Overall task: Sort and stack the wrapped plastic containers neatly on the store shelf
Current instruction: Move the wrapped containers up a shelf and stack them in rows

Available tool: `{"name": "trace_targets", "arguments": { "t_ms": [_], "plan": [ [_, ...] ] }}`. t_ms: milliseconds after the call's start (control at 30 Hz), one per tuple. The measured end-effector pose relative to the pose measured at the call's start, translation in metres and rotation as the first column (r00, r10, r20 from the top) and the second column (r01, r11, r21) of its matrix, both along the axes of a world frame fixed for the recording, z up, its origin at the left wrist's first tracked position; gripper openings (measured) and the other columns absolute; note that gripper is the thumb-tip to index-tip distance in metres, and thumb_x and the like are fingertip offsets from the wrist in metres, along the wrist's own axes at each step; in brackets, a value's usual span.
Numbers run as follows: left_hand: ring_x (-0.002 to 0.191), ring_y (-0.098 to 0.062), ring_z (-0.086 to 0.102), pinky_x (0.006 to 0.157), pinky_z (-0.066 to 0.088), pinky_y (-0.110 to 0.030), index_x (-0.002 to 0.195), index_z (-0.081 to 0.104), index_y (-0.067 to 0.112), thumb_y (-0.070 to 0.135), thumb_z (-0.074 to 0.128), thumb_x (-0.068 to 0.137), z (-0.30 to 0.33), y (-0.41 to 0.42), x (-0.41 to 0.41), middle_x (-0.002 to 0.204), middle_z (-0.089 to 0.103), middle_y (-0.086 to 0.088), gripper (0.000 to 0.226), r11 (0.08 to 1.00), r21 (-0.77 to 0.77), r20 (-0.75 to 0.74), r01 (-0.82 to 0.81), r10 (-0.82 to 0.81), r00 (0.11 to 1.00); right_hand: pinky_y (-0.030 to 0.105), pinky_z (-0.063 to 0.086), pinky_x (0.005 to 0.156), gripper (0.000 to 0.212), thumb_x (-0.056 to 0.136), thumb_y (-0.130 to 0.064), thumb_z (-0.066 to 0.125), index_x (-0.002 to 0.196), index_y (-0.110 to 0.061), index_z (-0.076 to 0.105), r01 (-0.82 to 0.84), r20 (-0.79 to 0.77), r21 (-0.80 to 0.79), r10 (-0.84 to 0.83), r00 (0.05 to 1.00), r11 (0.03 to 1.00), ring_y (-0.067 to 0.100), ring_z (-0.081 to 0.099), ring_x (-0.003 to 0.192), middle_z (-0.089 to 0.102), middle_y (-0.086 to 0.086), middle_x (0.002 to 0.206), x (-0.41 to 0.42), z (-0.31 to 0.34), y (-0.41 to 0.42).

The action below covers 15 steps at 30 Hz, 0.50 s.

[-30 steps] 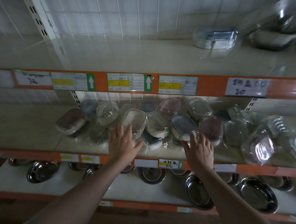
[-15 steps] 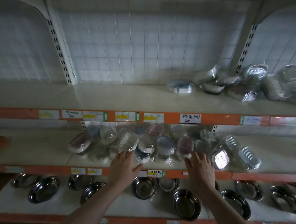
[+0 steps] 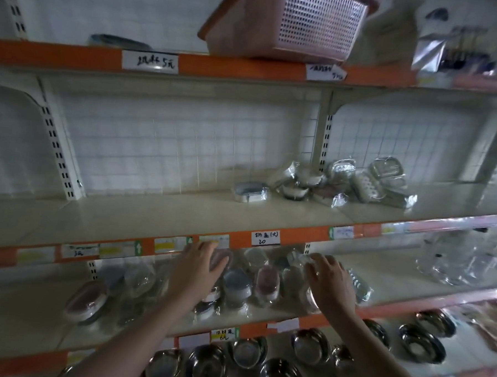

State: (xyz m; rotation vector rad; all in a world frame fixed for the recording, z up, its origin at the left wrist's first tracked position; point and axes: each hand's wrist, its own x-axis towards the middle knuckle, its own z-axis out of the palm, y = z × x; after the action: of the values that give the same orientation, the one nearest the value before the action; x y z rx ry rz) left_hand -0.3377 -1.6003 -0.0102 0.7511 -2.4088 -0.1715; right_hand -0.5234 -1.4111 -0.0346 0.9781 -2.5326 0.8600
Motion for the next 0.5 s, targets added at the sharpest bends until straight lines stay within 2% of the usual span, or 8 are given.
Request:
{"name": "trace_targets", "arguments": {
  "t_ms": [133,267,367,500],
  "plan": [
    [0.108,-0.018,0.055,0.089,0.044,-0.028,0.123,0.057,0.013,0.044,0.051,0.093,0.018,0.010,-0.036,0.118,0.060,-0.001,0.044,0.999,-0.045,-0.012,0.029,-0.029,0.999,0.031,0.038,0.075,0.026,0.092,-0.026,0.055,0.114,-0.013,0.061,0.047,-0.046,-0.034,-0.049,0.998,0.998,0.028,0.058,0.095,0.063,0.011,0.105,-0.035,0.012,0.016],
    [0.099,-0.029,0.060,0.080,0.048,-0.034,0.112,0.064,0.004,0.036,0.064,0.088,0.026,0.016,-0.086,0.107,0.064,-0.010,0.040,0.998,-0.060,-0.051,0.022,-0.025,0.998,0.037,0.044,0.080,0.027,0.089,-0.023,0.059,0.113,-0.011,0.062,0.057,-0.076,-0.041,-0.060,0.995,0.998,0.033,0.059,0.095,0.063,0.014,0.107,-0.084,0.019,0.028],
    [0.106,-0.029,0.056,0.085,0.047,-0.038,0.118,0.061,0.006,0.039,0.061,0.089,0.028,0.021,-0.131,0.114,0.062,-0.010,0.044,1.000,-0.014,-0.037,-0.010,0.009,0.999,0.041,0.045,0.080,0.027,0.086,-0.022,0.063,0.112,-0.013,0.064,0.042,-0.077,-0.055,-0.046,0.996,0.998,0.036,0.059,0.096,0.063,0.015,0.105,-0.131,0.023,0.034],
    [0.113,-0.026,0.053,0.091,0.044,-0.035,0.122,0.059,0.008,0.042,0.058,0.090,0.030,0.028,-0.189,0.121,0.059,-0.008,0.046,0.999,0.011,-0.054,-0.034,0.034,0.998,0.041,0.046,0.074,0.026,0.083,-0.021,0.067,0.108,-0.012,0.065,0.003,-0.089,-0.055,-0.007,0.996,0.998,0.038,0.060,0.091,0.063,0.016,0.098,-0.198,0.030,0.039]
  ]
}}
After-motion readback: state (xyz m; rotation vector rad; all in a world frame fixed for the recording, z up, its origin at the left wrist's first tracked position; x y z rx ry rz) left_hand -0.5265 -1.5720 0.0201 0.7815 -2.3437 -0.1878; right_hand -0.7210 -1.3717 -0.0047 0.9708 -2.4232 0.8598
